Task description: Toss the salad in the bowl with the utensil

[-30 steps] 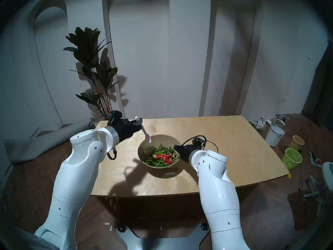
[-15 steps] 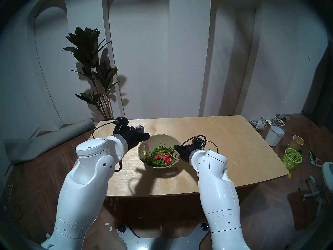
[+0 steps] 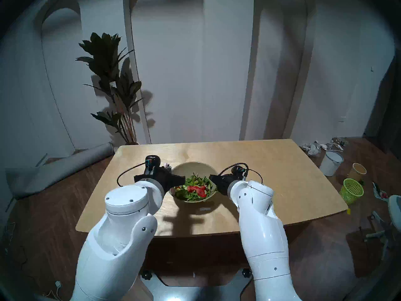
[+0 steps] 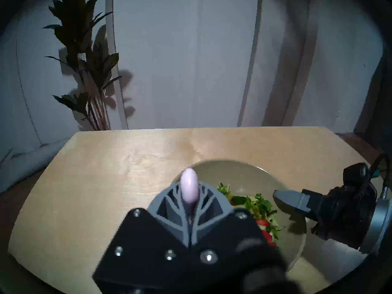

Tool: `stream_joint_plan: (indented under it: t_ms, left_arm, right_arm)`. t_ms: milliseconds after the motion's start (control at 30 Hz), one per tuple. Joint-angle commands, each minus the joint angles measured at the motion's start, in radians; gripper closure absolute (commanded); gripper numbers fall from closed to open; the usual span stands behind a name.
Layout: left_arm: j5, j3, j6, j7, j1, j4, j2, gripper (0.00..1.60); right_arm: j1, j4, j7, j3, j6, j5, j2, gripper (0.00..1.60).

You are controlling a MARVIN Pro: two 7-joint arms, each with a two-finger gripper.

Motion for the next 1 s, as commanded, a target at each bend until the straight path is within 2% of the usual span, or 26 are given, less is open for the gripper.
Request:
stream_joint_plan:
  t_ms: [0, 33, 167, 233, 333, 500, 567, 600, 633, 700, 967]
  left_arm:
    - [-0.042, 0.055, -0.031, 0.13, -0.053, 0.043, -0.014, 1.6]
    - [-0.045, 0.057, -0.031, 0.128, -0.06, 0.051, -0.017, 1.6]
    - [-0.095, 0.084, -0.028, 0.209, -0.103, 0.113, -0.036, 1.6]
    - [-0.14, 0.097, -0.031, 0.257, -0.126, 0.155, -0.048, 1.6]
    - [-0.2, 0.097, -0.03, 0.287, -0.152, 0.21, -0.072, 1.6]
    - [-0.309, 0.054, -0.029, 0.293, -0.193, 0.301, -0.126, 1.6]
    - [-0.354, 0.02, -0.033, 0.267, -0.204, 0.33, -0.148, 1.6]
    - [-0.363, 0.016, -0.039, 0.281, -0.218, 0.35, -0.154, 1.6]
    - [-0.393, -0.008, -0.045, 0.253, -0.223, 0.36, -0.163, 1.6]
    - [-0.409, -0.025, -0.051, 0.255, -0.244, 0.384, -0.175, 1.6]
    - [-0.527, -0.12, -0.031, 0.249, -0.316, 0.415, -0.206, 1.6]
  right_arm:
    - [0.007, -0.024, 0.002, 0.0, -0.001, 0.002, 0.0, 1.6]
    - [0.007, -0.024, 0.002, 0.0, -0.001, 0.002, 0.0, 1.6]
    - [0.007, -0.024, 0.002, 0.0, -0.001, 0.002, 0.0, 1.6]
    - [0.007, -0.024, 0.002, 0.0, 0.0, 0.002, -0.001, 1.6]
    - [0.007, -0.025, 0.002, 0.0, 0.0, 0.002, -0.001, 1.6]
    - [0.007, -0.024, 0.002, 0.0, -0.001, 0.002, -0.001, 1.6]
    - [0.007, -0.024, 0.002, 0.0, -0.001, 0.002, 0.0, 1.6]
    - [0.007, -0.024, 0.002, 0.0, -0.001, 0.002, 0.0, 1.6]
    - [0.007, -0.024, 0.002, 0.0, -0.001, 0.002, 0.0, 1.6]
    - [0.007, -0.024, 0.002, 0.0, -0.001, 0.002, 0.0, 1.6]
    - [0.007, -0.025, 0.001, 0.0, 0.0, 0.002, -0.001, 1.6]
